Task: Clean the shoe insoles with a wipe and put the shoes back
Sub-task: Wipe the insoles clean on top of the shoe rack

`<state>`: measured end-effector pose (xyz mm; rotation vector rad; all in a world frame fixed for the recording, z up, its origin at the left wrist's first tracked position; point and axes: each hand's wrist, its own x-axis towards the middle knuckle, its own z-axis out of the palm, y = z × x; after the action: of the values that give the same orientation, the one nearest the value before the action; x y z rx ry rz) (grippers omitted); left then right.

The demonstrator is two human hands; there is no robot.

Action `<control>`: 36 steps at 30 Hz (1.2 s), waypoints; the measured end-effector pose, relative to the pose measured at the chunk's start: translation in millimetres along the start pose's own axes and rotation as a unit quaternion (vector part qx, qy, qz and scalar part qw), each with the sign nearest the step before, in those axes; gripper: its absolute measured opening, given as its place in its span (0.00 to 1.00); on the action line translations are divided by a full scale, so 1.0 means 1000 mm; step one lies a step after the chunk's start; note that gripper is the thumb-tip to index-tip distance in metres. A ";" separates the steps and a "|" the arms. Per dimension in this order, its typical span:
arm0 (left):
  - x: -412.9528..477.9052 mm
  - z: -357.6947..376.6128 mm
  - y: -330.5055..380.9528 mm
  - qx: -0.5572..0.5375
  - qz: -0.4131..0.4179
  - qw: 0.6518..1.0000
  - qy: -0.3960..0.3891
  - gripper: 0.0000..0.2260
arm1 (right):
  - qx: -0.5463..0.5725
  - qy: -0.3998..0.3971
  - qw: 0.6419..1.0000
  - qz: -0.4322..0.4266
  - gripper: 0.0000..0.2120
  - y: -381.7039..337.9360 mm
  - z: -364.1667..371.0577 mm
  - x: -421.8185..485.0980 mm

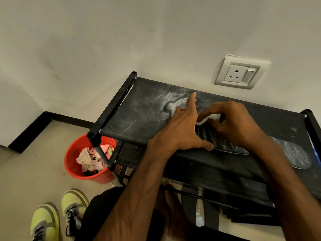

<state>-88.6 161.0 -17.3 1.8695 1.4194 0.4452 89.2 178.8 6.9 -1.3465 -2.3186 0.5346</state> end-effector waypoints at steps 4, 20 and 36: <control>0.001 0.000 -0.003 -0.002 0.004 1.000 0.002 0.67 | -0.028 -0.017 0.999 -0.005 0.17 -0.006 0.005 0.003; 0.003 0.003 -0.002 -0.002 0.008 1.000 0.013 0.65 | -0.094 -0.046 0.994 0.031 0.16 -0.013 0.004 0.002; 0.003 0.004 -0.003 0.001 0.011 1.000 0.015 0.69 | -0.105 -0.085 0.990 0.049 0.15 -0.025 -0.002 -0.001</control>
<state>-87.1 162.8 -22.3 1.8879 1.4204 0.4847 72.5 166.9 21.2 -1.5745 -2.5157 0.4606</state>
